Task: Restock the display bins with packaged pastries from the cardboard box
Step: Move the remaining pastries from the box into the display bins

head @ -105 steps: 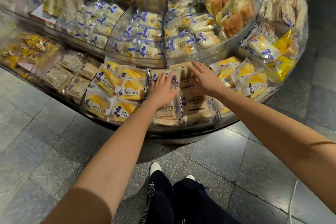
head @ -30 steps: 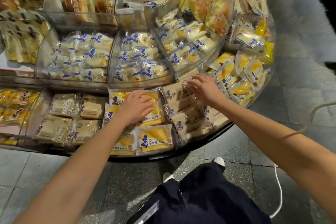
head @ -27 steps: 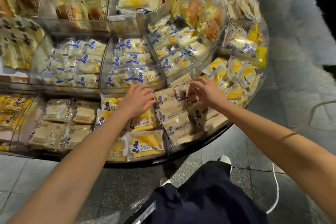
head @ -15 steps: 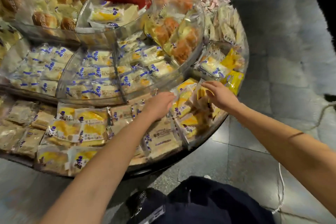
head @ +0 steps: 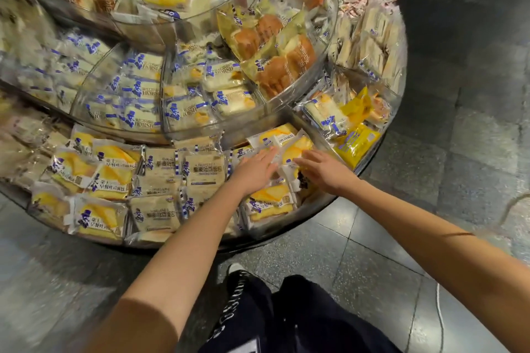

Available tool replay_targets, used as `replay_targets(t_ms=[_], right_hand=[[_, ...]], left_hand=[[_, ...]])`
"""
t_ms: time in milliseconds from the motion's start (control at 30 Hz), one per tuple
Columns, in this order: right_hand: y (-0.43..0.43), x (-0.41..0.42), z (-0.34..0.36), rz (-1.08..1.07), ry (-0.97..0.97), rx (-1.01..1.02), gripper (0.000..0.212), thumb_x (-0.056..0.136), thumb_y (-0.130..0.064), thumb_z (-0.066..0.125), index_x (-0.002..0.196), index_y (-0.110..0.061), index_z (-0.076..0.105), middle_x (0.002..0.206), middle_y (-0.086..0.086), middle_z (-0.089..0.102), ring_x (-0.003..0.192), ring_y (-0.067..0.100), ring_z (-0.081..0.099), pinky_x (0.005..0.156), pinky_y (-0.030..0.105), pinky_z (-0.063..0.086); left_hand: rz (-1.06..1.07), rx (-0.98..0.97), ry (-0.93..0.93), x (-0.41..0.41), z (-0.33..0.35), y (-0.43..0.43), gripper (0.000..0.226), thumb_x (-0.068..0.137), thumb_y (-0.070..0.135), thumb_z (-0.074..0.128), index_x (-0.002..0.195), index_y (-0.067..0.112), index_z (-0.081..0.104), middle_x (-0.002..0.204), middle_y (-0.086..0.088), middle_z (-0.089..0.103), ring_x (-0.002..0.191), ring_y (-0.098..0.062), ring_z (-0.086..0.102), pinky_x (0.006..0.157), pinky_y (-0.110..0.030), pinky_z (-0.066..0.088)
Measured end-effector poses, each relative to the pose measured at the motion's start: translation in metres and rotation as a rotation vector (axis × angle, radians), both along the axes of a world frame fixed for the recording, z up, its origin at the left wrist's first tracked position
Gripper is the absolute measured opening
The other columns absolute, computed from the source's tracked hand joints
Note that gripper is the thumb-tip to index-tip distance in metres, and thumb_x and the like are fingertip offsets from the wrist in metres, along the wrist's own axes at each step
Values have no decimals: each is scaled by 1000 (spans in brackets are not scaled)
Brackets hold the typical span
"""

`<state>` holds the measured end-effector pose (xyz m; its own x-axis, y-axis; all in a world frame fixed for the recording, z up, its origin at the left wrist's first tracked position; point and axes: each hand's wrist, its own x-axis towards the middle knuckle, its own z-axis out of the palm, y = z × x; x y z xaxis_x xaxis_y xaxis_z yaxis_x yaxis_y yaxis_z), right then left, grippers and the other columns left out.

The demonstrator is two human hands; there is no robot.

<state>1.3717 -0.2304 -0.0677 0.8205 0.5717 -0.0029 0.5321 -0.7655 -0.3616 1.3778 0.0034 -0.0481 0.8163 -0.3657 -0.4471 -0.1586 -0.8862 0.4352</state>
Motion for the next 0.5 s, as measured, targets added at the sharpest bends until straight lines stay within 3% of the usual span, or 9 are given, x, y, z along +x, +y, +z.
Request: replay_targets(t_ms=[67,133,267,400,500], right_hand=[[5,11,8,-23,40,41,33,91,-13,64,123,-6,65,127,25,59,112,44,60,92,53,51],[12,26,12,-48,69,69,35,95,-16,61,129,-6,61,136,20,55,123,39,53,100,46,44],[41,58,13,-62,141,82,38,98,-21,56,134,-9,57,137,13,56,128,31,48,107,39,35],[74,81,9,-52,172,72,34,99,-18,53,131,-10,60,130,13,61,122,31,50,100,38,38],[88,92,3,-5,156,-19,27,94,-14,55,116,-11,70,111,15,67,102,34,52,86,44,44]], left_hand=[[92,-87,-97,7,6,8,47,107,31,31,153,24,30,156,-5,36,140,-28,37,112,-42,33],[108,-11,-212,9,10,17,43,105,19,37,147,23,41,144,-6,50,129,-27,47,103,-40,41],[15,291,-400,12,11,38,40,99,11,47,136,26,52,125,0,63,117,-21,53,104,-37,32],[26,328,-326,21,8,53,33,102,26,46,131,27,59,129,4,62,122,-19,49,111,-39,23],[54,296,-287,29,6,53,26,100,23,49,118,27,67,120,5,66,115,-17,49,105,-37,24]])
